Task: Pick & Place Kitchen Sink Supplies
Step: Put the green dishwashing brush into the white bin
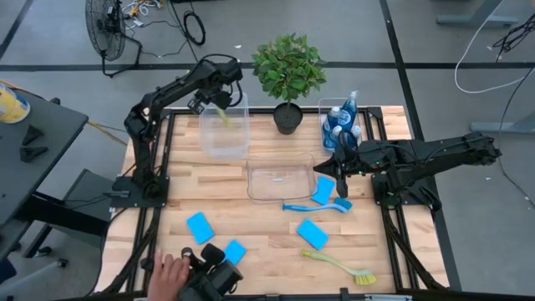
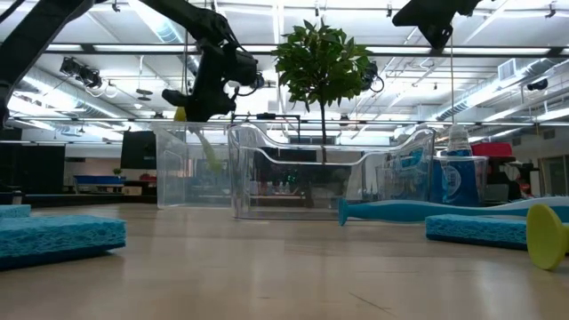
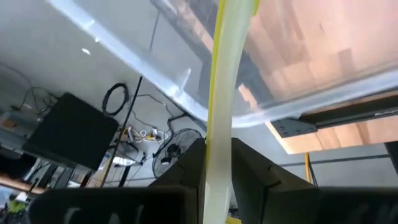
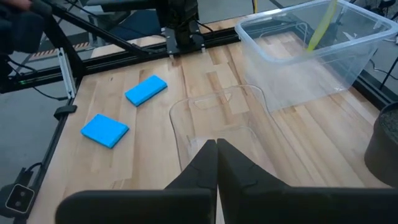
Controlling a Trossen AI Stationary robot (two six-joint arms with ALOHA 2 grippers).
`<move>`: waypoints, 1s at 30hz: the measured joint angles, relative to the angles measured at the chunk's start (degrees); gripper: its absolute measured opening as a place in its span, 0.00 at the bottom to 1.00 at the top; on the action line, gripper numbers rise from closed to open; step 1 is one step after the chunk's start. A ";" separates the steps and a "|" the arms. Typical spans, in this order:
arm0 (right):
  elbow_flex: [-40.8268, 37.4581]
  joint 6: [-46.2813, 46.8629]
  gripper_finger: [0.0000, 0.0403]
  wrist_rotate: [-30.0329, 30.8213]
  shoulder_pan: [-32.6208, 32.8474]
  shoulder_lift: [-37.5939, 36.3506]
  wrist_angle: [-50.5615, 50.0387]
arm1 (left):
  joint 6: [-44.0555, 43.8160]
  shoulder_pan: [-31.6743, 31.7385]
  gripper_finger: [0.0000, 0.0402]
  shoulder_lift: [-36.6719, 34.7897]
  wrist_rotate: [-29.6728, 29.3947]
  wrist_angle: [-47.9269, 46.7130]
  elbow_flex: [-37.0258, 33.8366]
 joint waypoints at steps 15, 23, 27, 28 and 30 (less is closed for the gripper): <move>0.00 0.00 0.01 -0.13 0.02 0.00 -1.34 | -6.38 0.50 0.21 0.00 2.90 -0.76 0.00; 0.00 0.00 0.01 -0.13 0.00 0.00 -1.59 | -7.99 0.50 0.21 0.00 4.96 -0.77 0.00; 0.00 0.00 0.01 -0.15 0.00 0.00 -1.63 | -8.02 0.50 0.21 0.00 5.38 -0.77 0.00; 0.00 0.00 0.01 -0.13 0.00 0.00 -1.63 | -8.04 0.50 0.22 0.00 5.62 -0.77 0.00; 0.00 0.00 0.01 -0.13 0.00 0.00 -1.65 | -8.03 0.53 0.23 0.00 6.23 -0.77 0.00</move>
